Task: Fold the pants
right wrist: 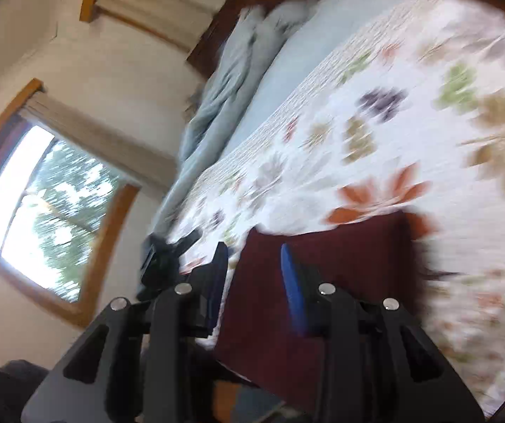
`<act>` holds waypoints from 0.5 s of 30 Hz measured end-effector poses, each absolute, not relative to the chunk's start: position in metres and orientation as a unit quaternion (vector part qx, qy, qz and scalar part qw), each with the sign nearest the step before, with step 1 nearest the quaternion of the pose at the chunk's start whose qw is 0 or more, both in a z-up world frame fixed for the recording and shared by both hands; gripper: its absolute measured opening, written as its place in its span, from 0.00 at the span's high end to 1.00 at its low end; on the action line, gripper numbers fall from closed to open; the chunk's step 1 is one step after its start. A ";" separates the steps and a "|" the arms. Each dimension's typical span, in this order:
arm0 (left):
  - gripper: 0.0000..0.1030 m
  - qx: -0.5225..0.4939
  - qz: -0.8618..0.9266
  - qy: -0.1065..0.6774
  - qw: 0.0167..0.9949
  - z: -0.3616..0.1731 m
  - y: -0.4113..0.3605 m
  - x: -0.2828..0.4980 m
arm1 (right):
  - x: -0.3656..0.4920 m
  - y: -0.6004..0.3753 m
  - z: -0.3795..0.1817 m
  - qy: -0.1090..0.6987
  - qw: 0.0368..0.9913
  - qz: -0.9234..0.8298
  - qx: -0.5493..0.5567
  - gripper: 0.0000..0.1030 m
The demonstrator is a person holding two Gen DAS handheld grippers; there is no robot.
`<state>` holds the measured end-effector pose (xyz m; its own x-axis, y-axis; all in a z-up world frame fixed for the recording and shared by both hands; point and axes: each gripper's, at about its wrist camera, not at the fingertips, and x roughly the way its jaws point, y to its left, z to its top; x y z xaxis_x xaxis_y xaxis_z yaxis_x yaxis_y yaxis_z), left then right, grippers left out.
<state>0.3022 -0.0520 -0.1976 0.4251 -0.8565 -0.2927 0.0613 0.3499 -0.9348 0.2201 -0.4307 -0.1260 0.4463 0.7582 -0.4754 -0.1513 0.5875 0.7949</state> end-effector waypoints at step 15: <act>0.40 -0.450 -0.310 0.460 0.700 -0.219 -0.041 0.322 | 0.217 -0.486 -0.217 0.485 0.718 0.246 0.434 1.00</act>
